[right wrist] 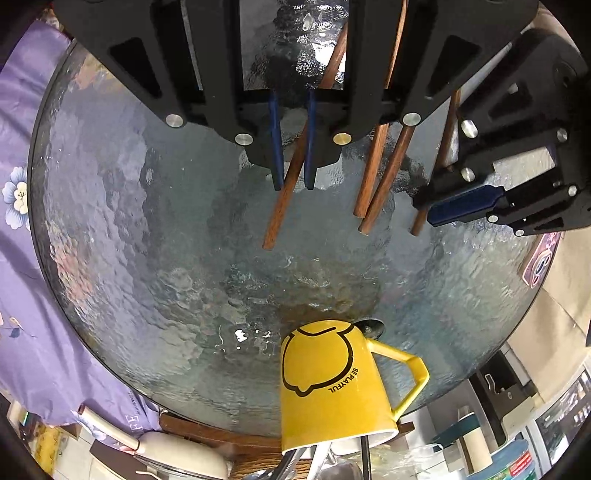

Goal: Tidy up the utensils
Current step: 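Close left tool on a wooden chopstick while right tool grasps another wooden chopstick, then lift the wooden chopsticks upright and carry them above the mug with both tools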

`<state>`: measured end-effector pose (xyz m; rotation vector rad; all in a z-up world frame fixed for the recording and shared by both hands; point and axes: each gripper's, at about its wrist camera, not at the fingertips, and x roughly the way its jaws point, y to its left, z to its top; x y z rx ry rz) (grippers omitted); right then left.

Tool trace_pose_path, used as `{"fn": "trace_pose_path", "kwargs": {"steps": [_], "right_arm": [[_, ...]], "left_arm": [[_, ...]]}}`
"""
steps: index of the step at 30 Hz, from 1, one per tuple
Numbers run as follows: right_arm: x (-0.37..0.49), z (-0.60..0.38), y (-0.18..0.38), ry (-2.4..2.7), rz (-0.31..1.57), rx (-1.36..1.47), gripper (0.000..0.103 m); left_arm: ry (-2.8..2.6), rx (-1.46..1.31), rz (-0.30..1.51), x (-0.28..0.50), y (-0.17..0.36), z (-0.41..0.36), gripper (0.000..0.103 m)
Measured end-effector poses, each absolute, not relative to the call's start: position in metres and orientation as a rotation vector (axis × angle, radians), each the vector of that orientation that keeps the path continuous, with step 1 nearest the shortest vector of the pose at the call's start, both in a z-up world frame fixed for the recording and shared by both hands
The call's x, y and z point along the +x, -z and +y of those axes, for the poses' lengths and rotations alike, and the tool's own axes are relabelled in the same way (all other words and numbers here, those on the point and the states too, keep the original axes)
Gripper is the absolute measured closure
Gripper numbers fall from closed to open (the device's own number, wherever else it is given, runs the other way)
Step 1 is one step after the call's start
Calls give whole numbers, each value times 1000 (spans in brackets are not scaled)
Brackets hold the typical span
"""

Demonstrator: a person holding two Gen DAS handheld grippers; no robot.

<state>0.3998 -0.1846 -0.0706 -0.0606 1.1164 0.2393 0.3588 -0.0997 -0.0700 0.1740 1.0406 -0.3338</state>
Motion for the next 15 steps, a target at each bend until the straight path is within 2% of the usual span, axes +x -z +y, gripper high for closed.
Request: {"fn": "trace_pose_path", "kwargs": {"steps": [3,15], "right_arm": [[398,-187,72,-231,1093,-32,95],[382,-213,64,-227,1000,169,96]], "left_arm": [[337,134,1037,359,70,-92,94],[342,-93,949,339,48,-54,96]]}}
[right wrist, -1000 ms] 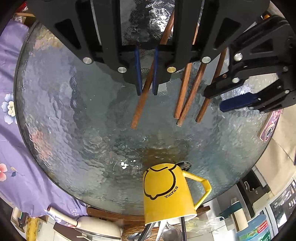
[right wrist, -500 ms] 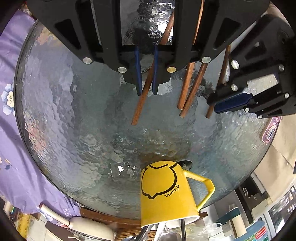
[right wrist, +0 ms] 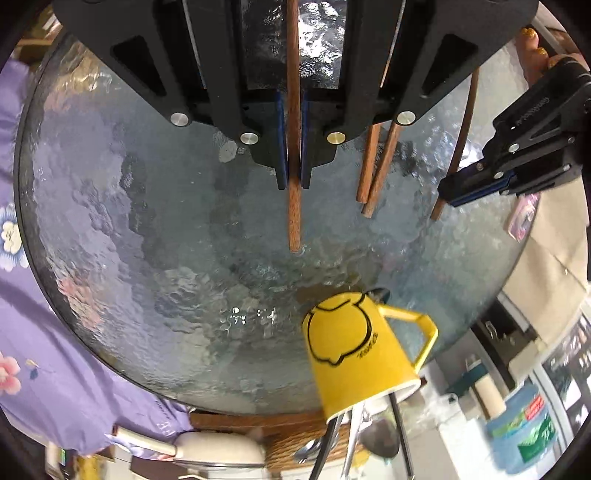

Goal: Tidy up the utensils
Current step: 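Lift the wooden chopsticks upright and carry them above the mug with both tools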

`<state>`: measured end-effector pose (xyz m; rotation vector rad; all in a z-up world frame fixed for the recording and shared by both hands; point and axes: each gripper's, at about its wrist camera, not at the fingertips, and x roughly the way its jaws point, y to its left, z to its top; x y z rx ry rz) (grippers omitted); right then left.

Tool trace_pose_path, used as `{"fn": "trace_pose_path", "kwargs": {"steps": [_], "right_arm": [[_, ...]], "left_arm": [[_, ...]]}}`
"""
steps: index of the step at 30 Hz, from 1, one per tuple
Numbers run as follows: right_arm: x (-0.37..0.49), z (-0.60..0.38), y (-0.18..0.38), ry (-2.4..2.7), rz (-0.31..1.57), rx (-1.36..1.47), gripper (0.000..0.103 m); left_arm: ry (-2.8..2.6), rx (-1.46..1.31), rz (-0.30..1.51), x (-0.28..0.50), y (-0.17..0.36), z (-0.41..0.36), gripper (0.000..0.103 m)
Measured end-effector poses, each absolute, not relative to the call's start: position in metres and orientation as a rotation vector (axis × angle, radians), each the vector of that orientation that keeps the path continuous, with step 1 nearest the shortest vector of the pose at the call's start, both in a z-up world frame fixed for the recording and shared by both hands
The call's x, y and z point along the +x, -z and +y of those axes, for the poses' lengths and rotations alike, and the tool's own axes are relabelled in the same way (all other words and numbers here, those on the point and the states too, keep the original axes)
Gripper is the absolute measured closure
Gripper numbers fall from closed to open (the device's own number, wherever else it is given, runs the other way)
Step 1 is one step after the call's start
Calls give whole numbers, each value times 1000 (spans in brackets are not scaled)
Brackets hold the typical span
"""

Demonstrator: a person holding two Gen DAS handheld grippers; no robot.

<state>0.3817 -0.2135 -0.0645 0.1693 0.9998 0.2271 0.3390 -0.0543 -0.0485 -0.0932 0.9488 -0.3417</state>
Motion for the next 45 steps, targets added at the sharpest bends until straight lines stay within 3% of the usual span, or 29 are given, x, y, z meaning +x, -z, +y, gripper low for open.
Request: {"fn": "trace_pose_path", "kwargs": {"steps": [30,45], "right_arm": [[311,-224,-61,-328,583,249,96],[309,-214,-91,-338,515,190,96]], "left_arm": [[381,-162,657,297,-48,-39,96],[383,-142,526,287,-91,-39,96]]}}
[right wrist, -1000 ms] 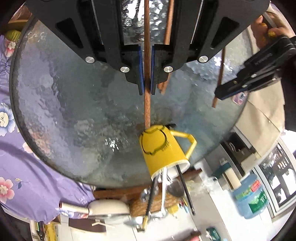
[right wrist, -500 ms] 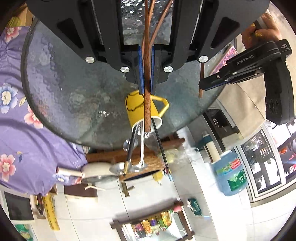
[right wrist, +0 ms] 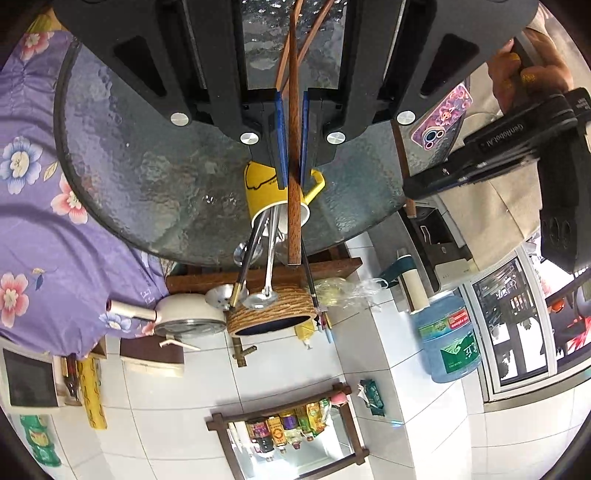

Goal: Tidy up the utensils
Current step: 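Lift the wooden chopsticks upright and carry them above the mug with both tools, then lower the wooden chopsticks into the mug and open both tools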

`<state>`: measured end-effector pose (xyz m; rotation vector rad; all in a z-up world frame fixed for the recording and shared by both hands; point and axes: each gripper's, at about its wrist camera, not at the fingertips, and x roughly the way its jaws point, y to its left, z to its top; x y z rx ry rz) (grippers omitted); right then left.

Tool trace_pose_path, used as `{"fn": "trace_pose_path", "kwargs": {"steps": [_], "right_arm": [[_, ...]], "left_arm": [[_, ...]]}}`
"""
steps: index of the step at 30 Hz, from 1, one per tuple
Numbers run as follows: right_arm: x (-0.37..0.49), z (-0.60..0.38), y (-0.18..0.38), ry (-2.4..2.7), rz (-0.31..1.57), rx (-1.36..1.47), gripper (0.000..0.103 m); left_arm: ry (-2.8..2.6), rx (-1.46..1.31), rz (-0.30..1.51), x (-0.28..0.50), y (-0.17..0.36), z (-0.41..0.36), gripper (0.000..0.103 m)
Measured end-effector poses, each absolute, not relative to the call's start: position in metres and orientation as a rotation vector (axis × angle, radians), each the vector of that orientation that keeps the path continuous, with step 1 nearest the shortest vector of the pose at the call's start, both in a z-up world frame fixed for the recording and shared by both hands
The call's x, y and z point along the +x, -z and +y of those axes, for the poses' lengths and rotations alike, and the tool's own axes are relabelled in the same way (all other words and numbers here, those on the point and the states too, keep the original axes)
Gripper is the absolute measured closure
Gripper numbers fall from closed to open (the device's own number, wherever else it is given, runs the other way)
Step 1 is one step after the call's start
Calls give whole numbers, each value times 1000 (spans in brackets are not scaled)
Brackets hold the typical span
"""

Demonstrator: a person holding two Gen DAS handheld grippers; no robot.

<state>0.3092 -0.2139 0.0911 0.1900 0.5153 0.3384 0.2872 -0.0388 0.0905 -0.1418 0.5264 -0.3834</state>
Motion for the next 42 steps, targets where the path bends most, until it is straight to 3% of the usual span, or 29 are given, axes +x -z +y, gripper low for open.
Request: {"fn": "trace_pose_path", "kwargs": {"steps": [17,29,42], "right_arm": [[351,-198,-149,-384,410,111,96],[418,-205,-192,-359,334,182,96],[479,-201,-179,-297,288,207,96]], "left_arm": [[383,-158,403,322,-136,-37,96],[331,-149,267,359,-202,-33,96],[283,-119,259,410,-179,-44,96]]}}
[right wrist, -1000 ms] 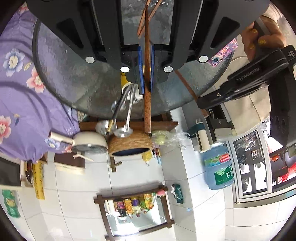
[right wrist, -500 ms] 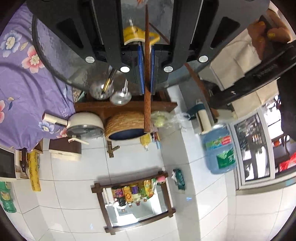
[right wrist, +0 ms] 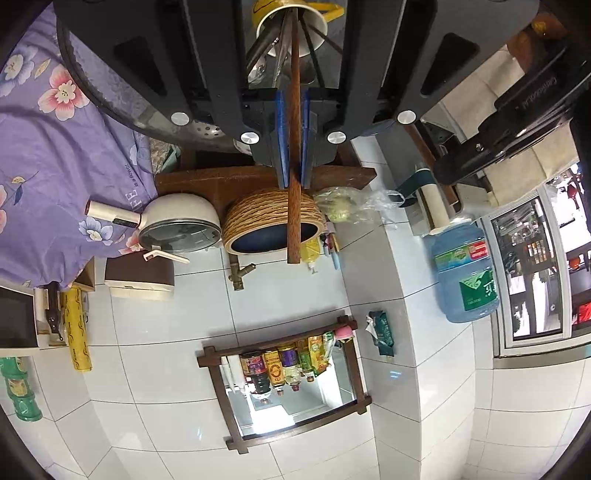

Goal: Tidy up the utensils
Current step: 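Lower the wooden chopsticks into the mug and open both tools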

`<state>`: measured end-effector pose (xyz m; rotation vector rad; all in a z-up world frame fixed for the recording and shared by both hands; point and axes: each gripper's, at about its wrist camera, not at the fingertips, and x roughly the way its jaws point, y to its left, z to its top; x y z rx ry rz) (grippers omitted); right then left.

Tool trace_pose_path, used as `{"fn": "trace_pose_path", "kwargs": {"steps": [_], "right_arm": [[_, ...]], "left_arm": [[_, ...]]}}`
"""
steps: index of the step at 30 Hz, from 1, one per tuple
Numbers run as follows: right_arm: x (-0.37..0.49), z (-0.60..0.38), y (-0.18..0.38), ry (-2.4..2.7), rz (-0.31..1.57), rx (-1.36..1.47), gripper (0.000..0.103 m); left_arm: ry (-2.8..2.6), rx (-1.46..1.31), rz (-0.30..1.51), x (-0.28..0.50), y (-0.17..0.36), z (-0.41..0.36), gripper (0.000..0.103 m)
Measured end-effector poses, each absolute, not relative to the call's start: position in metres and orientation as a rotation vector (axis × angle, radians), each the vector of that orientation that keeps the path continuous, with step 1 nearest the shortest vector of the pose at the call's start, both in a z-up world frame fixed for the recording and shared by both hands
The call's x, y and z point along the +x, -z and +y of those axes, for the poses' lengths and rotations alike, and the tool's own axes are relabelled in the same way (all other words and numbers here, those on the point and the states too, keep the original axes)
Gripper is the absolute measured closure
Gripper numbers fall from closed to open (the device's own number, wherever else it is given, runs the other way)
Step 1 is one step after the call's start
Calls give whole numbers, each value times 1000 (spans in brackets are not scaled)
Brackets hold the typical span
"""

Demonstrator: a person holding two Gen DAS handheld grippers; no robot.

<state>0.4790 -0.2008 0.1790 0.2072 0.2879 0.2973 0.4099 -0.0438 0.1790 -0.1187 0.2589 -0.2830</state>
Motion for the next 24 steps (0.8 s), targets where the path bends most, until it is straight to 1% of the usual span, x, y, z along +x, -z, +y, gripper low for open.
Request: {"fn": "trace_pose_path", "kwargs": {"steps": [7,11,24], "right_arm": [[488,-195,-137,-280,349,175,95],[487,-194,-121,-279,372,161,95],[489,-195,-103,-293,418,160,95]], "left_arm": [[289,-109,323,421,-151,-48,96],[294,-115,353,424,-137,-47,96],[281,-89,404,431,-115,-48,96]]}}
